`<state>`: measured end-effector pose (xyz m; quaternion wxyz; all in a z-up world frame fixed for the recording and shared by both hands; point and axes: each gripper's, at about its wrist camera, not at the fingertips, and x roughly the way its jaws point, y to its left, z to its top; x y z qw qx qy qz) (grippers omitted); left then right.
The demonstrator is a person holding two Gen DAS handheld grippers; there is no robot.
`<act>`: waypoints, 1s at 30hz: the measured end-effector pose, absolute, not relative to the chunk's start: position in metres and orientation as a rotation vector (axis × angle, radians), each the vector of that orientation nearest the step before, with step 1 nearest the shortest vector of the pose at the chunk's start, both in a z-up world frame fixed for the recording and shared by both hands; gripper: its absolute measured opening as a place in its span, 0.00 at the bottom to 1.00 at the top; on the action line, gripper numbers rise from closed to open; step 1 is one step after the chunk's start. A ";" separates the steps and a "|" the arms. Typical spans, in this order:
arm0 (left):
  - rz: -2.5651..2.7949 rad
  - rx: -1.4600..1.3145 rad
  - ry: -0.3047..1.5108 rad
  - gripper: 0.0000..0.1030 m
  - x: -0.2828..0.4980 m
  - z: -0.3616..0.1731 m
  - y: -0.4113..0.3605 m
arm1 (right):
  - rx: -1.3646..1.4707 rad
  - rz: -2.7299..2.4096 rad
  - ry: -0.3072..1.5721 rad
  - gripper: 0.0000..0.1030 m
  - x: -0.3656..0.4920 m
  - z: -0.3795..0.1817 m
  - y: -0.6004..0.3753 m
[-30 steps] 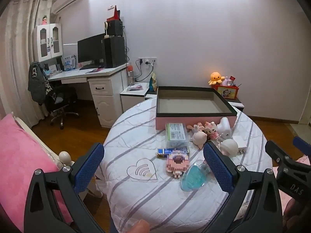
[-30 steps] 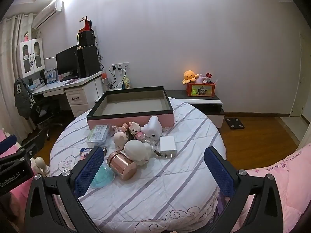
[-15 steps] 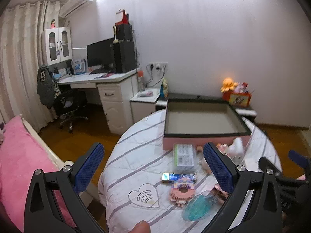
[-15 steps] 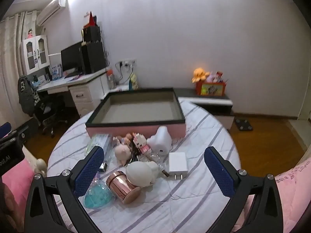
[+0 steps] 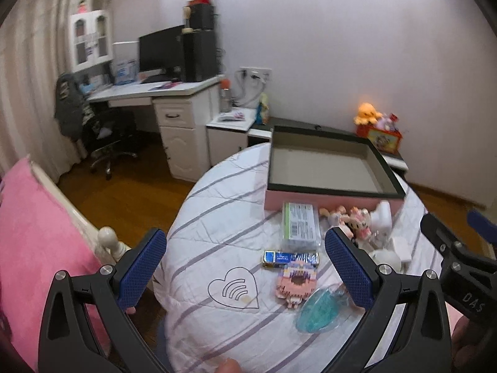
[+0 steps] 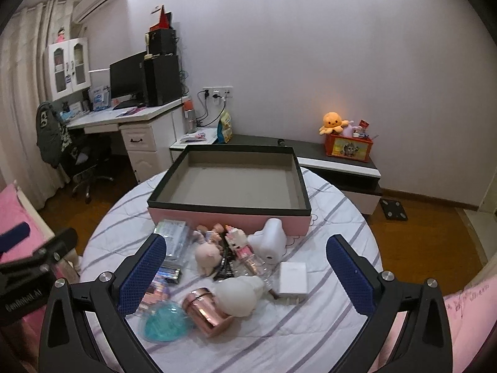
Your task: Organize rigid objects
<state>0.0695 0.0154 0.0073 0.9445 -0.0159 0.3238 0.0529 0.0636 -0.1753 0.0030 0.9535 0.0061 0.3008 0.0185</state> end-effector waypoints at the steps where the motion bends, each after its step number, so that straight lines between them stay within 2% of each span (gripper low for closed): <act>1: 0.089 -0.017 0.654 1.00 0.070 0.007 0.017 | 0.020 0.014 0.603 1.00 0.059 0.003 -0.173; 12: -0.066 -0.008 0.648 1.00 0.069 0.015 0.016 | 0.028 -0.165 0.603 1.00 0.027 0.011 -0.169; 22: 0.048 -0.007 0.585 1.00 0.050 0.031 0.000 | -0.020 -0.053 0.553 1.00 0.024 0.024 -0.177; 30: 0.083 0.023 0.544 1.00 0.038 0.040 -0.016 | 0.037 0.008 0.569 1.00 0.025 0.012 -0.198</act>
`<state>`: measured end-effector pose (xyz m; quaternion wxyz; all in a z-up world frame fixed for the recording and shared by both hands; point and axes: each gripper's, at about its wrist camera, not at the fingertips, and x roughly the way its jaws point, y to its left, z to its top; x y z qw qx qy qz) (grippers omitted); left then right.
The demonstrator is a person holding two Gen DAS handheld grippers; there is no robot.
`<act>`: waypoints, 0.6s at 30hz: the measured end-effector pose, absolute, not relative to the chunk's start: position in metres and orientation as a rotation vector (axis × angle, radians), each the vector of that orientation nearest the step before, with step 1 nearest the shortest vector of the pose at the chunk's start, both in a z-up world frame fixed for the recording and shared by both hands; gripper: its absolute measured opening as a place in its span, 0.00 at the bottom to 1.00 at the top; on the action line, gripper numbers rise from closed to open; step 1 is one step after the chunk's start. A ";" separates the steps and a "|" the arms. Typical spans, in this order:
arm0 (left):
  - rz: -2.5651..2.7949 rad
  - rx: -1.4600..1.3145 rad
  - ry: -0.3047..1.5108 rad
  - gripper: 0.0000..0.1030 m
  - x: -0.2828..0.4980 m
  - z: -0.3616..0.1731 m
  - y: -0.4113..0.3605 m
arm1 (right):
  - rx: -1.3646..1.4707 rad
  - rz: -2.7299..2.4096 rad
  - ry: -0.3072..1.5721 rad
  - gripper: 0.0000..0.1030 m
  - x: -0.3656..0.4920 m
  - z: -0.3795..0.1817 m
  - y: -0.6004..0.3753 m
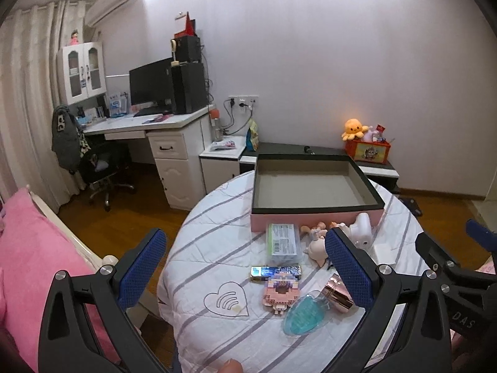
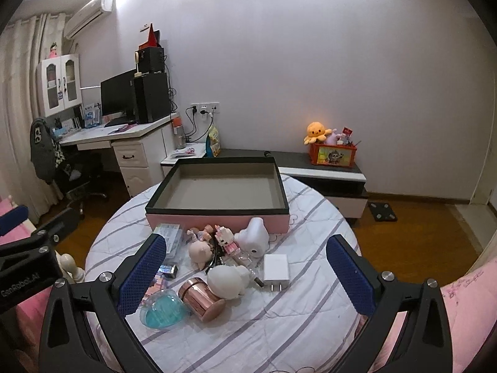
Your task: Organize rigid objects
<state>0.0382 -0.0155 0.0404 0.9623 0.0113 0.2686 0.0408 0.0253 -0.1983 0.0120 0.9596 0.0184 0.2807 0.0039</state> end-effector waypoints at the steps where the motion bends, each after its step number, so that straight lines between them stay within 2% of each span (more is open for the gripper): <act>1: 0.075 0.021 0.547 1.00 0.040 0.040 -0.016 | 0.043 0.007 0.576 1.00 0.026 0.010 -0.200; 18: 0.055 -0.014 0.480 1.00 0.030 0.055 -0.007 | 0.021 -0.016 0.508 1.00 0.013 0.031 -0.188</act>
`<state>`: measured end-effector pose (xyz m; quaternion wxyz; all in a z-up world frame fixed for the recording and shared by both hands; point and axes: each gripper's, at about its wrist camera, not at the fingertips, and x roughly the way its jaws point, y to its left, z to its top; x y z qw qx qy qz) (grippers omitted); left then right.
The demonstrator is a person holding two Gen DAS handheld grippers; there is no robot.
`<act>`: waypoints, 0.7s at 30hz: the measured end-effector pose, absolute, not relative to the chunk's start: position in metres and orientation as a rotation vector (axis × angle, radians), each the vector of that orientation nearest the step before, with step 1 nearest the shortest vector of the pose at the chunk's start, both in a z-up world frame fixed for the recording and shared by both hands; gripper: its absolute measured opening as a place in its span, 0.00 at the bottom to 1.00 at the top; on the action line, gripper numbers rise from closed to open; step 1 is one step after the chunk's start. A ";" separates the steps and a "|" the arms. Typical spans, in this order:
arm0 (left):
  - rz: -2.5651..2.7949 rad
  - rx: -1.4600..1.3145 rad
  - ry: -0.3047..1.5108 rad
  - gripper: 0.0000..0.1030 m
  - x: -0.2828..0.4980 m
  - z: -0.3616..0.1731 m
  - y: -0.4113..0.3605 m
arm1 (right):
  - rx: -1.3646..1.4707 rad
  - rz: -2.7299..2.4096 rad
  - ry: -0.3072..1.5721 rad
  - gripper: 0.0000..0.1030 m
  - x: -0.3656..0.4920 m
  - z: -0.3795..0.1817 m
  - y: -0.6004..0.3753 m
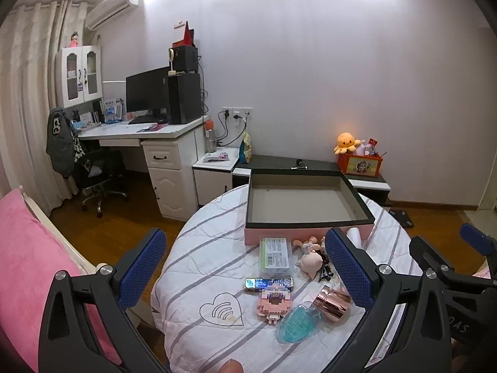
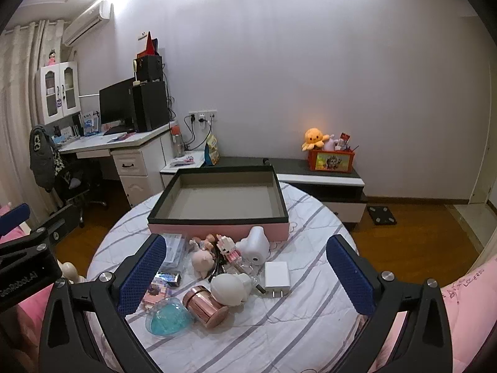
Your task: Organize rigid objects
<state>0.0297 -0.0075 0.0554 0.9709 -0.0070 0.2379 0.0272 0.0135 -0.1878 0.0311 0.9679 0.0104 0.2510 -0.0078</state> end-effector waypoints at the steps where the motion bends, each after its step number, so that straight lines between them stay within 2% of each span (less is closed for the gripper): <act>1: 0.052 -0.018 0.477 1.00 0.028 0.056 -0.007 | 0.017 -0.023 0.498 1.00 0.010 0.034 -0.187; 10: 0.007 -0.013 0.445 1.00 0.016 0.061 -0.009 | 0.015 -0.070 0.456 1.00 -0.006 0.047 -0.189; 21: -0.003 -0.019 0.491 1.00 0.028 0.038 -0.004 | 0.011 -0.090 0.507 1.00 0.004 0.027 -0.199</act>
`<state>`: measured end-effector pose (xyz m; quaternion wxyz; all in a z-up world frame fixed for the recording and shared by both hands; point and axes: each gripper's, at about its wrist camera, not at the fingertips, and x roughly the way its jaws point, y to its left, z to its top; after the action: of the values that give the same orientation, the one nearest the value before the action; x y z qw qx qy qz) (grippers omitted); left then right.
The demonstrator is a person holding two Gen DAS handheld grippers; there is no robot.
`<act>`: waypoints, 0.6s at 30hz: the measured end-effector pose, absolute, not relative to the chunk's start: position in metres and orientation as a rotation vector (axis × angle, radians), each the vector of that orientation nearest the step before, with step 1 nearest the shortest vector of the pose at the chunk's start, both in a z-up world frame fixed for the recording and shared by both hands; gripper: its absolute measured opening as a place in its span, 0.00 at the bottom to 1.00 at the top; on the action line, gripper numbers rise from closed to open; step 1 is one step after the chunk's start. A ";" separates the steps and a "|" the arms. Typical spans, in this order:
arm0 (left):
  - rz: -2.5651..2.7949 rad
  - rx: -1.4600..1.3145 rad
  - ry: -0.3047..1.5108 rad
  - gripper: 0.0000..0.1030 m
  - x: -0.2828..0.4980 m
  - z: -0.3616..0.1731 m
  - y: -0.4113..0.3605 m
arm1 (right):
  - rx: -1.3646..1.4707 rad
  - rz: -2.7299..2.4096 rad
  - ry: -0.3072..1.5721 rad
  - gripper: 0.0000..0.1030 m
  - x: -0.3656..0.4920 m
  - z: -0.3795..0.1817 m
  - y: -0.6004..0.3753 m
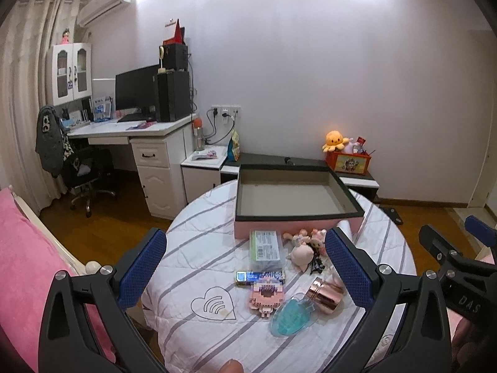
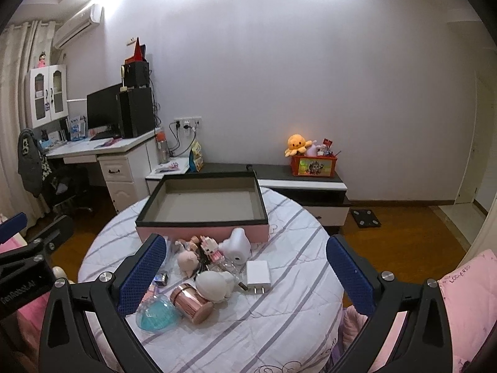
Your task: Organize rigid objects
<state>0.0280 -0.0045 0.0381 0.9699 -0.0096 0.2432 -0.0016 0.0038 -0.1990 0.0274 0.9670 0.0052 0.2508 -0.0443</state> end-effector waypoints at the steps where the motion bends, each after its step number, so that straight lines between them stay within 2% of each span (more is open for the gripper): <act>1: -0.002 -0.018 0.499 1.00 0.030 0.034 -0.004 | 0.010 -0.091 0.519 1.00 0.007 0.023 -0.201; 11: -0.009 -0.012 0.717 1.00 0.075 -0.047 -0.003 | 0.019 -0.021 0.706 1.00 0.056 -0.043 -0.211; 18: -0.004 -0.016 0.811 1.00 0.101 -0.078 0.000 | 0.022 0.044 0.778 1.00 0.078 -0.068 -0.201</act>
<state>0.1010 0.0001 -0.0784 0.9189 -0.0079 0.3944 -0.0018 0.0777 -0.2008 -0.0677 0.9251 0.0108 0.3790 0.0214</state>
